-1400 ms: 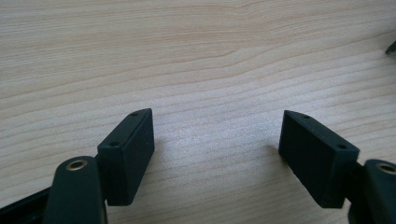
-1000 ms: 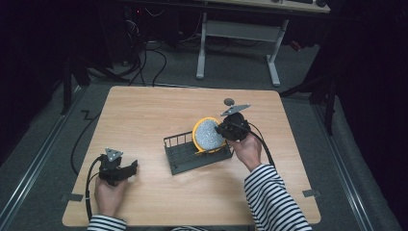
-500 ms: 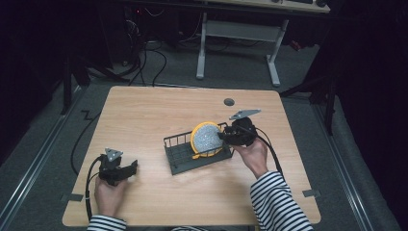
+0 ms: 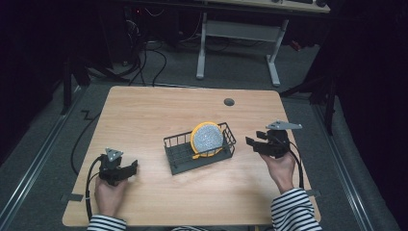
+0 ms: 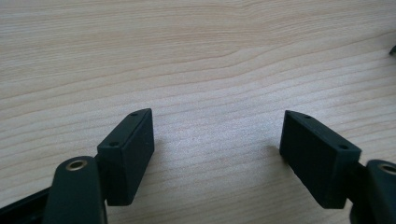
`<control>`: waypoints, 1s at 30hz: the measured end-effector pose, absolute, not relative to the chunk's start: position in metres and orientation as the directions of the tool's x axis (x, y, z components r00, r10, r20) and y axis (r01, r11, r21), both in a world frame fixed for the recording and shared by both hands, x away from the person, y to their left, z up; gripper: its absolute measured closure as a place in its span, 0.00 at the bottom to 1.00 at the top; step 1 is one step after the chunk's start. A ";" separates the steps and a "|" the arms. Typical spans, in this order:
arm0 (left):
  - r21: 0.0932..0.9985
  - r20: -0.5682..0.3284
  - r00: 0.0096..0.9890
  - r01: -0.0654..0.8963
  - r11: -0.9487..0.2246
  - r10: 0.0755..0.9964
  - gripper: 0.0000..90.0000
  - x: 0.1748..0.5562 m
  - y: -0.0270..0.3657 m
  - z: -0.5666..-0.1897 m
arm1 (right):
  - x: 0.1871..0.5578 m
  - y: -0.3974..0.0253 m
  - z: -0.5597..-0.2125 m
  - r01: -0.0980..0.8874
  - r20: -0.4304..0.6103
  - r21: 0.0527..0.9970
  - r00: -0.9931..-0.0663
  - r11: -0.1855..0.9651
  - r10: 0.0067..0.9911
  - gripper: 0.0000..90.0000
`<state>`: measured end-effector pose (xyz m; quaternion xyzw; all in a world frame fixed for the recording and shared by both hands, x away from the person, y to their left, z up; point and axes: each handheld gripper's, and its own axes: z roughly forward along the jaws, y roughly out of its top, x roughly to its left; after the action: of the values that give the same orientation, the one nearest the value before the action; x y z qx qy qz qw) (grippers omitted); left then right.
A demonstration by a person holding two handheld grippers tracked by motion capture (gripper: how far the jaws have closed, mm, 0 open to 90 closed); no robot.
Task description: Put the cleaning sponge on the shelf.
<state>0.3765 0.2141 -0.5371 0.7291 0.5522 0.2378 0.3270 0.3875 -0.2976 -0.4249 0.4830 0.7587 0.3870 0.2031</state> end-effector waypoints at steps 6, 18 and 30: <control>0.739 -0.014 0.277 0.650 -0.176 0.961 0.30 0.376 0.214 -0.537 | 0.373 -0.325 -0.438 0.597 0.094 0.782 -0.395 0.178 0.914 0.51; 0.739 -0.014 0.277 0.650 -0.177 0.961 0.30 0.376 0.214 -0.537 | 0.353 -0.346 -0.464 0.631 0.134 0.764 -0.355 0.132 0.925 0.50; 0.739 -0.013 0.277 0.650 -0.177 0.961 0.29 0.376 0.214 -0.537 | 0.343 -0.345 -0.495 0.618 0.103 0.772 -0.348 0.146 0.932 0.44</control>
<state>0.3765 0.2140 -0.5370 0.7293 0.5521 0.2380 0.3265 0.3432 -0.3446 -0.4949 0.5323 0.7281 0.3793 0.2066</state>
